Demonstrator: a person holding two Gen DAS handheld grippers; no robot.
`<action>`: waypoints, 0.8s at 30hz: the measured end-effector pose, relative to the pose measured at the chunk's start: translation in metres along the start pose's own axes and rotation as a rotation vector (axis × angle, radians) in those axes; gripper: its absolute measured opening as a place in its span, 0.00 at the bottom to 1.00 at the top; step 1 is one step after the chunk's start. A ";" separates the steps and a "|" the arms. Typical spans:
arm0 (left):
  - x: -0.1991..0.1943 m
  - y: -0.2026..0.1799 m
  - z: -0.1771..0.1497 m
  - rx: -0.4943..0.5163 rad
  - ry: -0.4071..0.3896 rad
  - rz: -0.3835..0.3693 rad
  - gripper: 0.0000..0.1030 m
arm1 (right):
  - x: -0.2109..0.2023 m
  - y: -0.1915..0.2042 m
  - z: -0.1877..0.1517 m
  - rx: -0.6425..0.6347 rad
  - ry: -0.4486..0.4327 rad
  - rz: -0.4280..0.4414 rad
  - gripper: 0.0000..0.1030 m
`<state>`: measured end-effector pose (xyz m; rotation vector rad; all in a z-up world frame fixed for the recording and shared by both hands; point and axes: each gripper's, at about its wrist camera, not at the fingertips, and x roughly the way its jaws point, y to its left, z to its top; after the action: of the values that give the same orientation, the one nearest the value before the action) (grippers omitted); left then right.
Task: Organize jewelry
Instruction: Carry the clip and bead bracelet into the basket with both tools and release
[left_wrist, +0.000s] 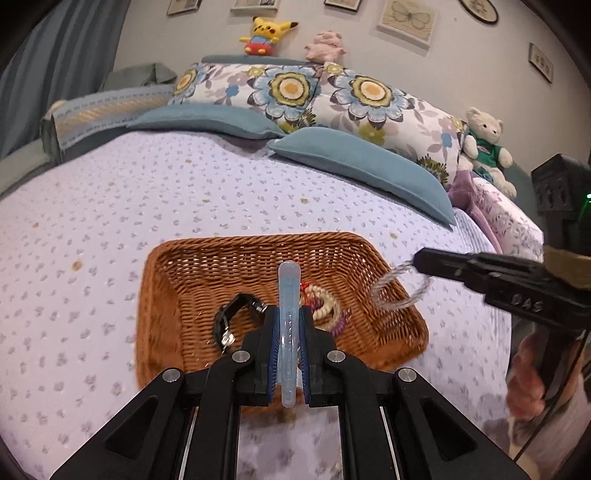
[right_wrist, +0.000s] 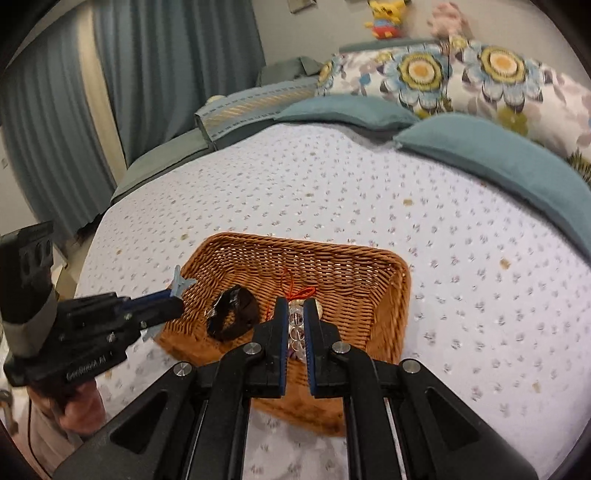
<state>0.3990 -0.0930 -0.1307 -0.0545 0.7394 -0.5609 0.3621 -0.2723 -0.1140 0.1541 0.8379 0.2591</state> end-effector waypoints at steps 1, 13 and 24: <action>0.007 0.000 0.003 -0.007 0.008 -0.004 0.09 | 0.008 -0.003 0.001 0.014 0.012 0.010 0.10; 0.062 -0.008 0.006 -0.022 0.089 0.021 0.10 | 0.064 -0.027 0.004 0.089 0.109 -0.050 0.10; 0.058 -0.019 0.007 0.016 0.092 0.013 0.19 | 0.065 -0.040 -0.004 0.111 0.131 -0.054 0.39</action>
<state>0.4292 -0.1395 -0.1567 -0.0096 0.8242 -0.5600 0.4075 -0.2917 -0.1718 0.2204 0.9856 0.1735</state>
